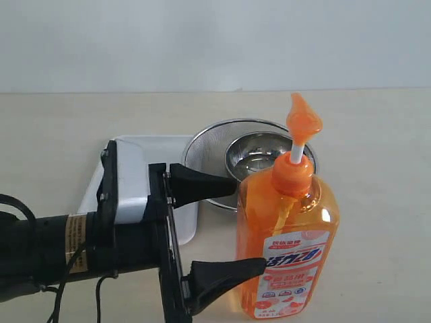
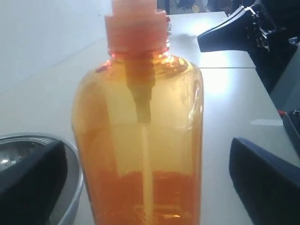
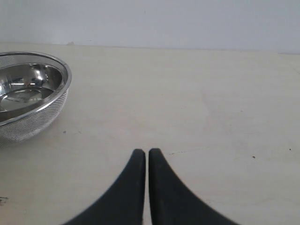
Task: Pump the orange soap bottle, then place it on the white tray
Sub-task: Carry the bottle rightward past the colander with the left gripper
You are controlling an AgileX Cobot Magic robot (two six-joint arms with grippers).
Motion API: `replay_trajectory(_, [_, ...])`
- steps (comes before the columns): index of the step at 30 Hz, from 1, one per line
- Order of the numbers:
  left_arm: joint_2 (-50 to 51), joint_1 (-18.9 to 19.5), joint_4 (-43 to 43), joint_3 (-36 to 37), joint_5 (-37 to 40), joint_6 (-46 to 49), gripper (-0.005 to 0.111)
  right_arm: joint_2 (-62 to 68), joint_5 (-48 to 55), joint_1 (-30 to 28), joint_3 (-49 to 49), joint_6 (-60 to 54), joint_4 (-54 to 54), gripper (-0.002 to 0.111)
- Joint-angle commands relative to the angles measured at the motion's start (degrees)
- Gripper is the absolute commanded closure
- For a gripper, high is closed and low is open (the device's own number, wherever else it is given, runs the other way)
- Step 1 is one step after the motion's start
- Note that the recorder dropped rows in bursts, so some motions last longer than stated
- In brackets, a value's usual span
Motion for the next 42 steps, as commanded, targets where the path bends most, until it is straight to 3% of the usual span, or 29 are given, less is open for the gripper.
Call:
replay_trajectory(1, [0.2, 0.0, -1.0, -0.6, -1.9, 0.4, 0.021, -0.3, -0.5, 0.2, 0.0, 0.0, 0.1, 0.108])
replay_trajectory(13, [2.1, 0.0, -1.2, -2.0, -2.6, 1.0, 0.021, -0.3, -0.5, 0.2, 0.0, 0.0, 0.1, 0.108])
replay_trajectory(21, [2.1, -0.1, -0.6, -2.3, -2.6, -1.3, -0.002, -0.3, -0.5, 0.2, 0.0, 0.0, 0.1, 0.108])
replay_trajectory(42, [8.4, -0.7, 1.2, -6.5, -2.6, -4.8, -0.002, -0.3, -0.5, 0.2, 0.0, 0.0, 0.1, 0.108])
